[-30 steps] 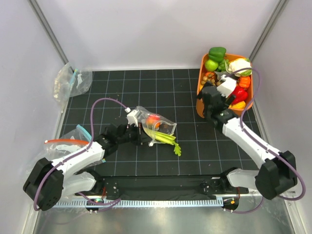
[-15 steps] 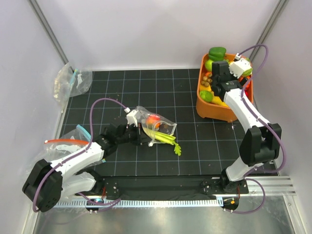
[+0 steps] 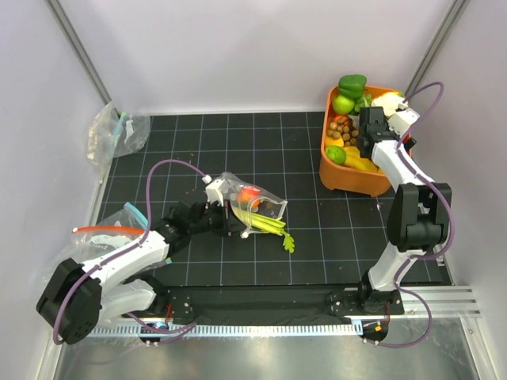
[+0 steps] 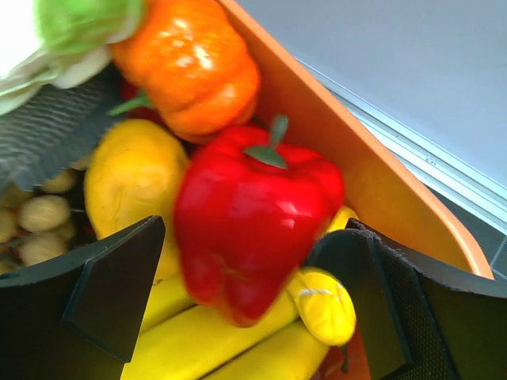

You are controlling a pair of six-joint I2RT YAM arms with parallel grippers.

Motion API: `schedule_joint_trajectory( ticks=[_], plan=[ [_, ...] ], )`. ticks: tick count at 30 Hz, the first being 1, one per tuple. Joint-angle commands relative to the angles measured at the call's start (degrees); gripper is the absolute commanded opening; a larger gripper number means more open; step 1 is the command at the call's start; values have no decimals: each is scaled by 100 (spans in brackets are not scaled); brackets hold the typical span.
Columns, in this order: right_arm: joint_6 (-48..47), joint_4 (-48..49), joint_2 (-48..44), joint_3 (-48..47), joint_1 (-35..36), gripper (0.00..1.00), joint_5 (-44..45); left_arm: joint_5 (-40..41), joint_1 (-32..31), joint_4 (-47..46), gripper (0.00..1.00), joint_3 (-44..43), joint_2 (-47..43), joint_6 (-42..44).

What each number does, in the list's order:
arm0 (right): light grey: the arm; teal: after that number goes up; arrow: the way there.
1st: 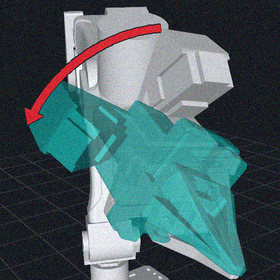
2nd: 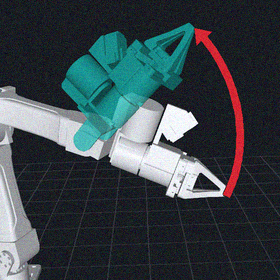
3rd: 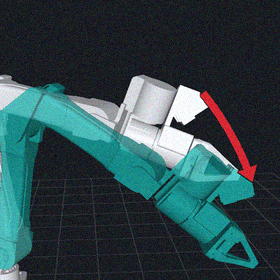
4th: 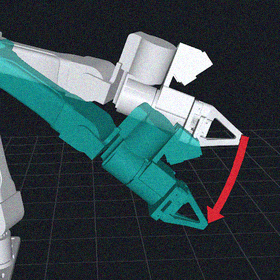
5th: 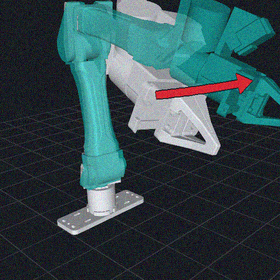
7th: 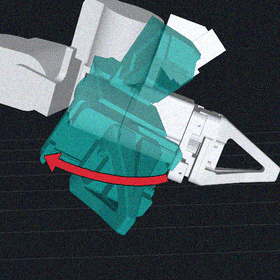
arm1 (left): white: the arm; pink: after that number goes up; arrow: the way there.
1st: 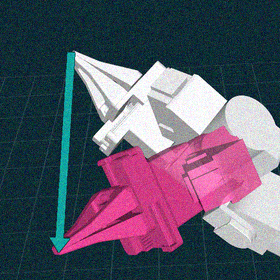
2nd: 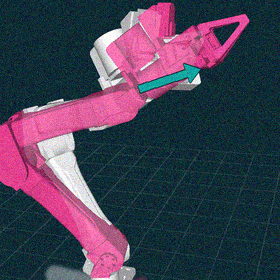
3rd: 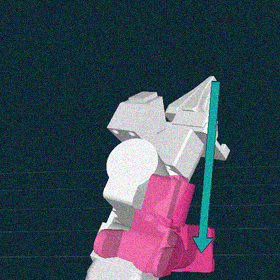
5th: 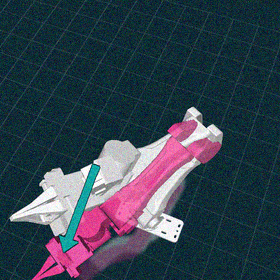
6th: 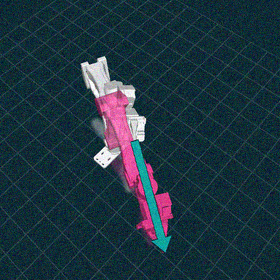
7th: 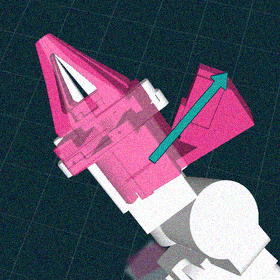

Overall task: Place the food in the zip-top bag and seal the zipper
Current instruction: Pick up the fake vegetable from the bin.

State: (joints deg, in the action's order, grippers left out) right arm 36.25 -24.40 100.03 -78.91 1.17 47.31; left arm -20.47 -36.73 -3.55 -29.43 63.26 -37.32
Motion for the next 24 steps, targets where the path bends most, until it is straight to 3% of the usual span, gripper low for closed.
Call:
schedule_joint_trajectory(
  ticks=[1, 5, 6, 9, 12, 24],
  plan=[
    [242, 243, 280, -28, -47, 100, -64, 8, 17, -119, 0, -177, 2, 14],
    [234, 708, 105, 341, -205, 89, -29, 17, 17, -119, 0, -177, 19, 14],
    [207, 839, -96, 455, -205, 79, -29, 8, 26, -119, 0, -177, 19, 14],
    [172, 1122, -605, 798, -187, 62, -108, -10, 17, -119, 0, -186, 37, 14],
    [111, 1174, -966, 913, -143, 49, -318, -1, 17, -111, 0, -177, 28, 14],
    [-109, 1439, -2830, 1396, 410, 25, -1136, 34, 17, -93, 0, -195, 72, 32]
  ],
)
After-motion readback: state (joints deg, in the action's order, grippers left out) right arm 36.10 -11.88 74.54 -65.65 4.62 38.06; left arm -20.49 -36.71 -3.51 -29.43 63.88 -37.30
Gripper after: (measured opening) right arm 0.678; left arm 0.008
